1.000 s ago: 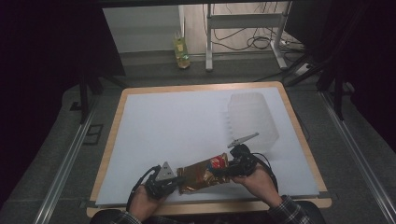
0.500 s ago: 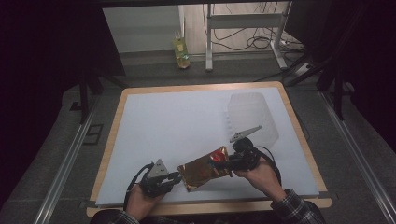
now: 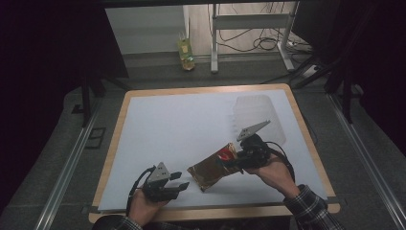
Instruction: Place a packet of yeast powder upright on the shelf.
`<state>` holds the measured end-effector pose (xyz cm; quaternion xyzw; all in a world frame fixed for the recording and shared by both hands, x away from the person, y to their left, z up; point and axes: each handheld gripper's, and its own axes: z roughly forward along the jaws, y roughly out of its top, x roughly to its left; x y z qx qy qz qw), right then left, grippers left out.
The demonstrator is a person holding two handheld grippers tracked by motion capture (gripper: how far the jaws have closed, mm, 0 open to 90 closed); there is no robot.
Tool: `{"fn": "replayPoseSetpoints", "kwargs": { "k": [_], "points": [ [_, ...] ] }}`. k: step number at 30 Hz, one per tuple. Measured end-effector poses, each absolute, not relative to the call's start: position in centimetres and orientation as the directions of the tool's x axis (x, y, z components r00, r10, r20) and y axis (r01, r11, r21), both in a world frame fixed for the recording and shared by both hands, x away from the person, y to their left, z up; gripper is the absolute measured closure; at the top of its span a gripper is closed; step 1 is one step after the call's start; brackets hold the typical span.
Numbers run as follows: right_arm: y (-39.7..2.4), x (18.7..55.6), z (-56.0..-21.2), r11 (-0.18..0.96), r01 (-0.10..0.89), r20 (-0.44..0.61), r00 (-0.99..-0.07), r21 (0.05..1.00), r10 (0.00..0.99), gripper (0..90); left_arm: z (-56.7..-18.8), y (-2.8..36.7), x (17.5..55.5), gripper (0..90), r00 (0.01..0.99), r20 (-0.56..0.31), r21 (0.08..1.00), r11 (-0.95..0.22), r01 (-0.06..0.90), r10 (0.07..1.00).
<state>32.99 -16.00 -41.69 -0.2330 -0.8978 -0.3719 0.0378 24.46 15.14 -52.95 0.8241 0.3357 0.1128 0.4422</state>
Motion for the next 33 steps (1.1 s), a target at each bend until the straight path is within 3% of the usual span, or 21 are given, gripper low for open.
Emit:
{"fn": "replayPoseSetpoints", "kwargs": {
  "k": [12, 33],
  "points": [
    [-15.5, 33.6, -39.5, 0.719, 0.278, 0.076, -0.951, 0.637, 0.301, 76.6, -53.0, 14.7, 24.5, 20.8, 0.754, -0.114, 0.821, -0.366, 0.438, 0.646],
    [-15.7, 35.5, -37.0, 0.781, 0.102, -0.081, -0.978, 0.616, 0.192, 76.1, -53.0, 14.5, 24.5, 4.0, 0.744, -0.071, 0.817, -0.389, 0.426, 0.665]
  ]
}}
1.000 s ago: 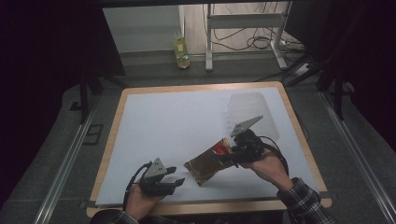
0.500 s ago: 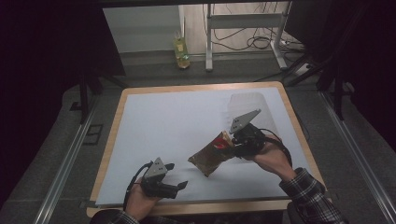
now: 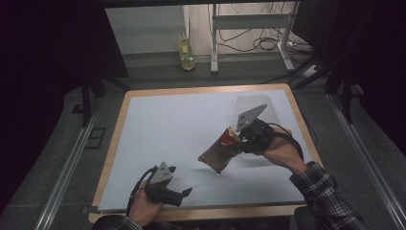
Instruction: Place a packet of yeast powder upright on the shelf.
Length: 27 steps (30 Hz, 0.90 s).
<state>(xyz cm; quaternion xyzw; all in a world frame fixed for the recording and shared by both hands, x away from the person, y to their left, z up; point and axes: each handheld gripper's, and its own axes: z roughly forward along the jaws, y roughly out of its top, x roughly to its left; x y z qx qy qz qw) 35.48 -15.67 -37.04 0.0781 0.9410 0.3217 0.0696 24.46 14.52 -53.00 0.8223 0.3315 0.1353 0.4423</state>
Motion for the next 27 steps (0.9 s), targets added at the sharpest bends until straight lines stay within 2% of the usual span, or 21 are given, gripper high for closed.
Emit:
{"fn": "replayPoseSetpoints", "kwargs": {
  "k": [10, 19, 27],
  "points": [
    [-15.7, 36.9, -35.6, 0.794, 0.067, -0.100, -0.982, 0.605, 0.159, 76.1, -52.9, 14.6, 24.3, 3.1, 0.731, -0.054, 0.807, -0.402, 0.433, 0.680],
    [-15.6, 38.1, -34.2, 0.805, 0.051, -0.107, -0.984, 0.591, 0.141, 76.2, -52.6, 14.7, 23.9, 9.8, 0.748, -0.041, 0.805, -0.422, 0.418, 0.662],
    [-15.6, 38.9, -33.4, 0.813, 0.026, -0.122, -0.985, 0.582, 0.119, 76.3, -52.6, 14.6, 23.7, 10.3, 0.751, -0.024, 0.800, -0.438, 0.411, 0.660]
  ]
}}
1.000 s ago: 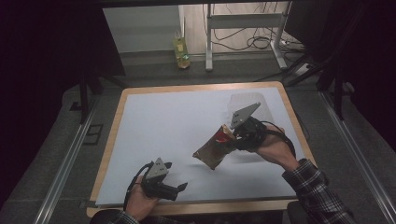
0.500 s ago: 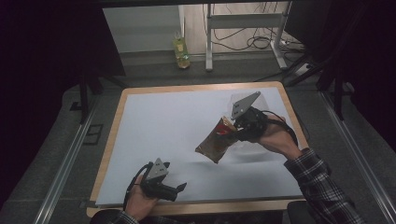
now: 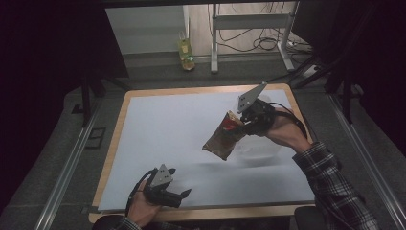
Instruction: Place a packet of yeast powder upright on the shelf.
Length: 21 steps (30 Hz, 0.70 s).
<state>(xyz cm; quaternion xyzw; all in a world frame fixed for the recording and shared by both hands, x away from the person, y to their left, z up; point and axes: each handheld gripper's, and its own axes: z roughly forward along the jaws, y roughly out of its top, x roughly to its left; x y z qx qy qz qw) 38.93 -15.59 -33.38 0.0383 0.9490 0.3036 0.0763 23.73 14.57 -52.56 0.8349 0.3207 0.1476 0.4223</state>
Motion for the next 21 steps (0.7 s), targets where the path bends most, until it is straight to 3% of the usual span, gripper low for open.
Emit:
{"fn": "replayPoseSetpoints", "kwargs": {
  "k": [15, 21],
  "points": [
    [-16.2, 40.7, -30.8, 0.835, 0.000, -0.162, -0.981, 0.550, 0.107, 76.1, -52.6, 14.9, 24.0, 13.5, 0.771, -0.088, 0.806, -0.410, 0.427, 0.630],
    [-16.7, 41.1, -29.7, 0.843, -0.011, -0.177, -0.979, 0.538, 0.101, 76.1, -52.8, 14.9, 24.2, 8.3, 0.781, -0.083, 0.808, -0.417, 0.416, 0.619]
  ]
}}
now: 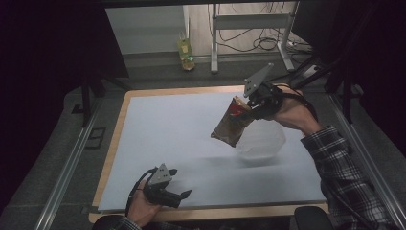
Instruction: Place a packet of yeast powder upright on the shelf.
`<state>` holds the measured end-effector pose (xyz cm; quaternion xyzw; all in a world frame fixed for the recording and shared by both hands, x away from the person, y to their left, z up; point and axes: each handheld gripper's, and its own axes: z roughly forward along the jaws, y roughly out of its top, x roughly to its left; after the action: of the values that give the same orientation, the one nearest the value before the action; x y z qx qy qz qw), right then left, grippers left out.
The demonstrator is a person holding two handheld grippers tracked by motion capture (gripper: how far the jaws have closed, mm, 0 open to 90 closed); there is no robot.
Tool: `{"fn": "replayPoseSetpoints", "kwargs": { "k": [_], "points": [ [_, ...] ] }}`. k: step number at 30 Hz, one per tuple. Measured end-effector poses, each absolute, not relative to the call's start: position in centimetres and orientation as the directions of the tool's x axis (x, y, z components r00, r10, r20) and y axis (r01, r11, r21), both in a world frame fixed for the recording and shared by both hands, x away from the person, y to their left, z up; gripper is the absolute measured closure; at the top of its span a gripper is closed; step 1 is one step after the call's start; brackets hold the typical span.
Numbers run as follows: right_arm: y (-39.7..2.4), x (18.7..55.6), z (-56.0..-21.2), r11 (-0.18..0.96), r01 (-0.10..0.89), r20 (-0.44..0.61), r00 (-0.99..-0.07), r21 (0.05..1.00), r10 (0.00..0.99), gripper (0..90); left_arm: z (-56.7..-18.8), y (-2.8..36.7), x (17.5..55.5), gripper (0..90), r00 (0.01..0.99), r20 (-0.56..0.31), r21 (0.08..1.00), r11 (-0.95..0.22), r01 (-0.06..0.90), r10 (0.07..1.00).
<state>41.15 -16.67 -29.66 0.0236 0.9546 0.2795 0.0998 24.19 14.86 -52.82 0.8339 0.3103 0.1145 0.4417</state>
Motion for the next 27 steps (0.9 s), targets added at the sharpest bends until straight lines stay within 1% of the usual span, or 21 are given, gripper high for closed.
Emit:
{"fn": "replayPoseSetpoints", "kwargs": {
  "k": [1, 3, 5, 18, 27],
  "points": [
    [-16.8, 41.2, -29.5, 0.843, -0.014, -0.180, -0.979, 0.537, 0.099, 76.1, -52.9, 14.8, 24.3, 8.3, 0.788, -0.083, 0.812, -0.417, 0.408, 0.610],
    [-17.1, 41.5, -29.1, 0.842, -0.007, -0.187, -0.976, 0.539, 0.111, 76.1, -53.1, 14.8, 24.3, 4.8, 0.801, -0.081, 0.820, -0.417, 0.392, 0.593],
    [-17.7, 41.8, -28.6, 0.840, 0.001, -0.194, -0.973, 0.543, 0.127, 76.1, -53.1, 14.8, 24.4, 3.6, 0.811, -0.085, 0.827, -0.413, 0.381, 0.578],
    [-21.2, 43.9, -27.6, 0.859, 0.039, -0.228, -0.957, 0.510, 0.179, 76.3, -53.3, 14.9, 24.6, 2.7, 0.809, -0.097, 0.827, -0.406, 0.390, 0.580],
    [-23.6, 45.3, -28.3, 0.881, 0.023, -0.243, -0.957, 0.473, 0.156, 76.3, -53.3, 14.9, 24.6, 3.0, 0.812, -0.099, 0.824, -0.410, 0.391, 0.576]
  ]
}}
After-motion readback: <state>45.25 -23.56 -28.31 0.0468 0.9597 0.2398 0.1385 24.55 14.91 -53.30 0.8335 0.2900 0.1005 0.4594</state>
